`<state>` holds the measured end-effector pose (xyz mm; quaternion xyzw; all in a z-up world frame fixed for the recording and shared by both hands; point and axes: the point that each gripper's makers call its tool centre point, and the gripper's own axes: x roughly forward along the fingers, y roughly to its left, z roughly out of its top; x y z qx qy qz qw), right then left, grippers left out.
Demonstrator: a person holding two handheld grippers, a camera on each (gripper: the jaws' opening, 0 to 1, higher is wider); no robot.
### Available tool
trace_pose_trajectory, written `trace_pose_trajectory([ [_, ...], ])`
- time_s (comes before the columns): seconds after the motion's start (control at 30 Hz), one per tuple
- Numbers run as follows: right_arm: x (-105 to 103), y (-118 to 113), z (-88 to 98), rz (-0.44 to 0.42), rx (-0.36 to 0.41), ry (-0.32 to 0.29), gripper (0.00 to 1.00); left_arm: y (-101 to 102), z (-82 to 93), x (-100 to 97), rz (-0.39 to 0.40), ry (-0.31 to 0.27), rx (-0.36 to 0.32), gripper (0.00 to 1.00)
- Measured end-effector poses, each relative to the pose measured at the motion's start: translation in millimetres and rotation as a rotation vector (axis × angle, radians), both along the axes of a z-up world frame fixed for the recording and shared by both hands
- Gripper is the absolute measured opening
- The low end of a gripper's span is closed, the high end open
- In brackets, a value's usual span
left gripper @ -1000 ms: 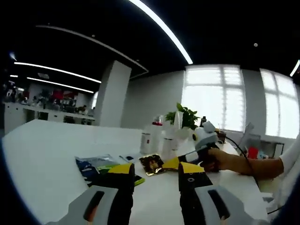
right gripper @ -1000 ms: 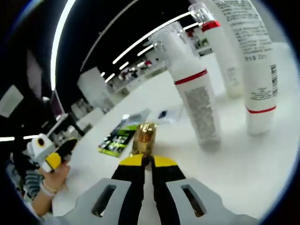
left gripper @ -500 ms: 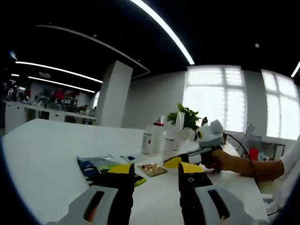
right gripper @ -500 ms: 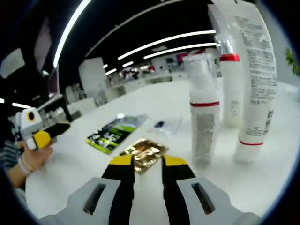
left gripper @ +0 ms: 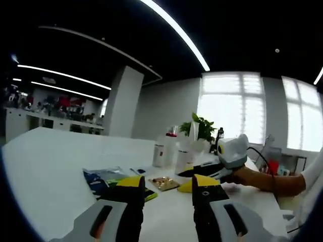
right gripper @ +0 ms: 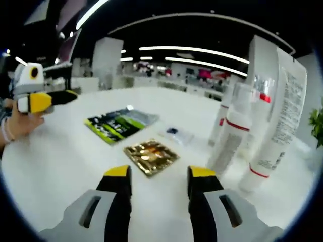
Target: Arrange the skincare products in the storage area until every visible bottle or jar stands upright without overlapping.
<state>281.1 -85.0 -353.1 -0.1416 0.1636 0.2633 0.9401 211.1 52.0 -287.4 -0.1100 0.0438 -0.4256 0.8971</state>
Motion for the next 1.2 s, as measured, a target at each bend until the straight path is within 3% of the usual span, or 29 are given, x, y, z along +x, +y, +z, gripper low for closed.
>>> trace_pose_trajectory([
  [0.33, 5.3, -12.6, 0.8, -0.046, -0.013, -0.012, 0.39, -0.1, -1.0, 0.3, 0.002, 0.001, 0.003, 0.38],
  [0.97, -0.3, -12.8, 6.2, -0.054, -0.023, -0.022, 0.38, 1.3, -1.8, 0.6, 0.005, 0.003, 0.005, 0.38],
  [1.03, -1.7, -11.0, 7.7, -0.047, -0.01, -0.022, 0.38, 1.7, -2.7, 1.5, 0.01, 0.004, 0.009, 0.38],
  [1.2, -7.6, 1.5, 16.5, -0.003, 0.114, -0.008, 0.41, 6.6, -13.3, 10.1, 0.058, 0.036, 0.048, 0.39],
])
